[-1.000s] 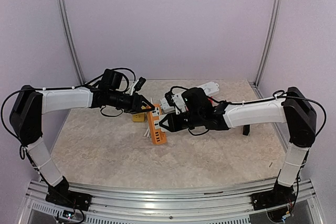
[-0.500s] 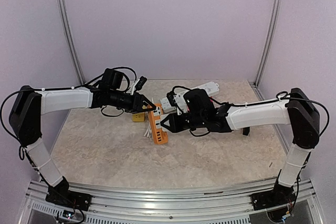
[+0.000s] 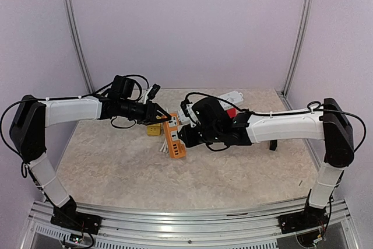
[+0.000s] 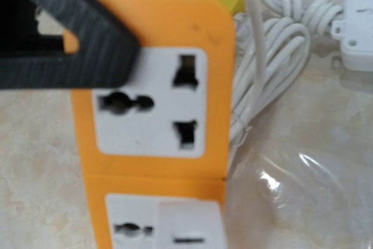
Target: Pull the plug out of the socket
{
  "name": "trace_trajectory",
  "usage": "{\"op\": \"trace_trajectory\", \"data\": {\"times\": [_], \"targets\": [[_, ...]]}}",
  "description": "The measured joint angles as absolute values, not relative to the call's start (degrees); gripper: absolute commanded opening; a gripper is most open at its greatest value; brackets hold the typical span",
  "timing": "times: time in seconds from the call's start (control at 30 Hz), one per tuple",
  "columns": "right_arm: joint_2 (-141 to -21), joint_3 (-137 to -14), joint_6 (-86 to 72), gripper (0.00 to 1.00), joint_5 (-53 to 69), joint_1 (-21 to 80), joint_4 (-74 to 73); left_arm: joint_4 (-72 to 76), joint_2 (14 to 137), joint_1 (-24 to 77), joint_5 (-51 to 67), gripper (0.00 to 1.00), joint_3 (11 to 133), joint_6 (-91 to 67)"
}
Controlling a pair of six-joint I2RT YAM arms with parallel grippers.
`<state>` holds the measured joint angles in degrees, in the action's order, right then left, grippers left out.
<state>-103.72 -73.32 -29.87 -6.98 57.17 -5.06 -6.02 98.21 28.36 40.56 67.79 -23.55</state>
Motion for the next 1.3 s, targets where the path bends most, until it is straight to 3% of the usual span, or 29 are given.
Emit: {"op": "trace_trajectory", "data": {"times": [0.73,1.3], "targets": [[-103.11,-68.93,-28.10,0.00,8.25,52.93,2.83,-6.00,98.19,28.38,42.87,0.16,67.75,-21.71],[-100.49,-64.29,-28.21,0.00,13.47,51.37,7.77,-6.09,97.95,28.86,43.13,0.16,67.77,-22.26]]}}
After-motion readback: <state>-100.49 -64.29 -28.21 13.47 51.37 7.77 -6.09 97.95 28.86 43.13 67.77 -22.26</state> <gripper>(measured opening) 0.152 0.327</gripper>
